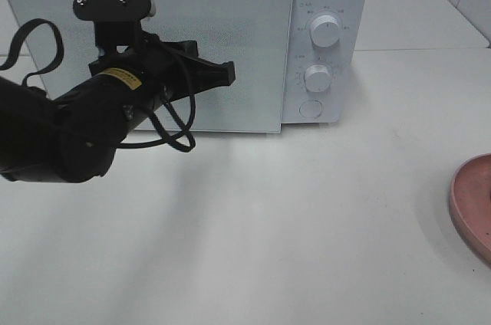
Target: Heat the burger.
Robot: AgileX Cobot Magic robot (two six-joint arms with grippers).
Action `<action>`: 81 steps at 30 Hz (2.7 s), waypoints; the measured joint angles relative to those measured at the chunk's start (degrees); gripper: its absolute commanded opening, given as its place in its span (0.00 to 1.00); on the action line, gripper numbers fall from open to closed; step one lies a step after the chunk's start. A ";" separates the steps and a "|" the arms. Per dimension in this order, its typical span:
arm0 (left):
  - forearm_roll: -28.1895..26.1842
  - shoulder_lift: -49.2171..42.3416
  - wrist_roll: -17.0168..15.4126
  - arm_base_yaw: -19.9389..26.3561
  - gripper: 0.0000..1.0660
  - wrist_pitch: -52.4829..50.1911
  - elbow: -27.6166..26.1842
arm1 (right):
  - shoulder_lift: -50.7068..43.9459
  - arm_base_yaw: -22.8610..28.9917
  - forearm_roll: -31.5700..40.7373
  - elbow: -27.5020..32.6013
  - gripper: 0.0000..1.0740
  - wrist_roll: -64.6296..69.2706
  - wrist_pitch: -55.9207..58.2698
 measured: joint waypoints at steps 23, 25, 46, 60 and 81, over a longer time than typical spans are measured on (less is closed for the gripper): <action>-7.28 9.40 13.06 -0.97 0.00 8.02 -15.99 | 0.00 0.00 0.00 0.00 0.71 0.00 0.00; -8.19 9.97 13.75 -0.80 0.00 9.51 -16.56 | 0.00 0.00 0.00 0.00 0.70 0.00 0.00; -11.40 6.82 18.91 -0.86 0.03 16.79 -17.59 | 0.00 0.00 0.06 0.00 0.70 0.00 0.00; -11.46 0.34 21.08 -1.78 0.96 54.60 -17.65 | 0.00 0.00 0.06 0.00 0.70 0.00 0.00; 6.25 -7.85 11.57 -0.74 0.94 91.96 -17.82 | 0.00 0.00 0.06 0.00 0.70 0.00 0.00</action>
